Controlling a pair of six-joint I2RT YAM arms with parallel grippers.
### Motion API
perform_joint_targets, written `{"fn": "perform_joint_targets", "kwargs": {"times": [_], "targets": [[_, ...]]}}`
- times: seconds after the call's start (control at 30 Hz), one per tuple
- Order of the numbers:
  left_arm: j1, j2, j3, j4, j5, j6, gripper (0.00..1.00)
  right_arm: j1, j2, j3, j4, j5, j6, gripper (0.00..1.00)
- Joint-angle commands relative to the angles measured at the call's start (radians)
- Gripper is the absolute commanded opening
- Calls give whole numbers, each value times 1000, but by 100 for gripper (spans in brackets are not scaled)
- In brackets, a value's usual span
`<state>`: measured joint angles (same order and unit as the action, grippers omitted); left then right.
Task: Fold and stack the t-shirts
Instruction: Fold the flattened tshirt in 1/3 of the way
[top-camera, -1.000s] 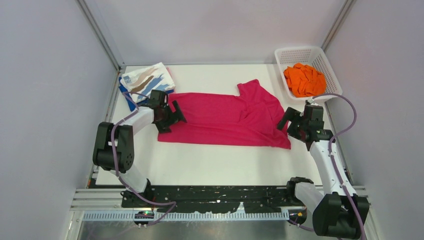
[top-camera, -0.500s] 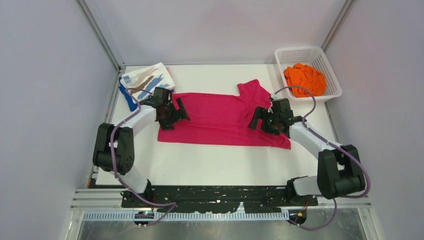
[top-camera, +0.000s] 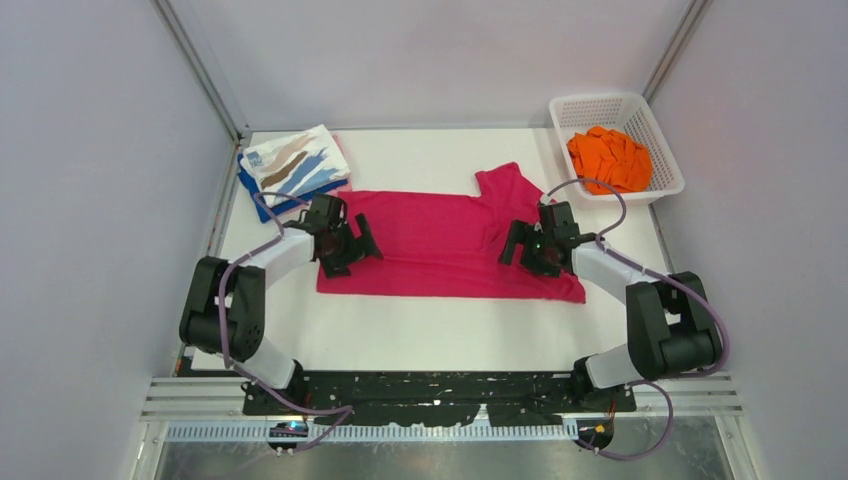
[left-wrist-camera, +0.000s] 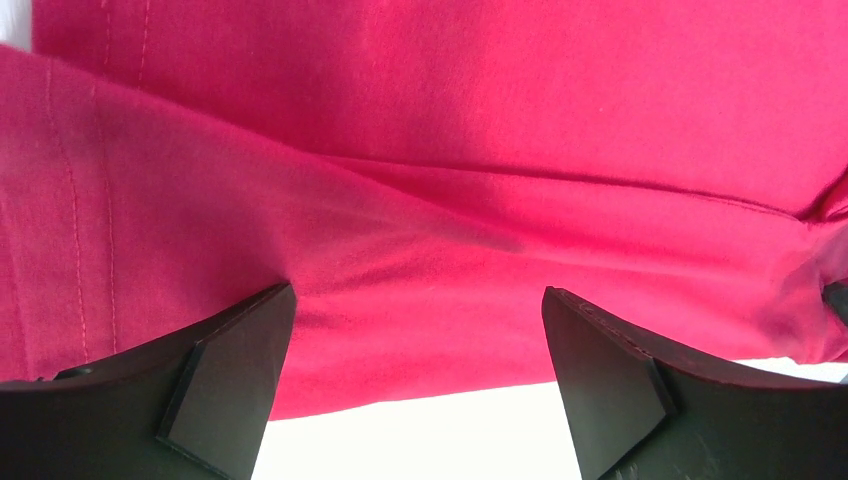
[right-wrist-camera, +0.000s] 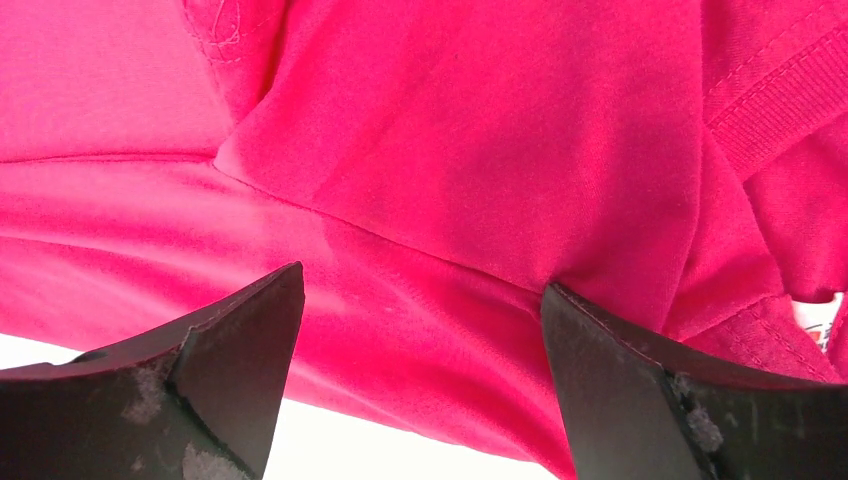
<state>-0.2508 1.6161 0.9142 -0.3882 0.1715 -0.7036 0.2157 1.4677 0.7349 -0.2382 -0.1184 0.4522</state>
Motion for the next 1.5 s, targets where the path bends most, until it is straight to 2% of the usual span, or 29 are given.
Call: {"fn": "perform_joint_targets", "kwargs": {"times": [0.0,0.17,0.43,0.7,1.03,1.17,1.33,1.47], "targets": [[-36,-82,-174,-100,-48,-20,100,5,-74,-91,-208,46,0,96],[-119,-195,-324,-103,-59,-76,100,12,-158,-145,-292,10,31,95],[-182,-390,-492,-155,-77,-170,100,36,-260,-193,-410,9,85,95],[-211,-548,-529,-232,-71,-193,100,40,-338,-187,-516,15,74,95],[-258,-634,-580,-307,-78,-235,100,41,-368,-190,-447,-7,44,96],[-258,-669,-518,-315,-114,-218,100,41,-415,-154,-447,-4,23,95],[-257,-676,-314,-313,-161,-172,100,42,-510,-61,-440,-1,-11,95],[-243,-618,-159,-363,-269,-118,100,40,-552,2,-359,-9,-21,95]]}}
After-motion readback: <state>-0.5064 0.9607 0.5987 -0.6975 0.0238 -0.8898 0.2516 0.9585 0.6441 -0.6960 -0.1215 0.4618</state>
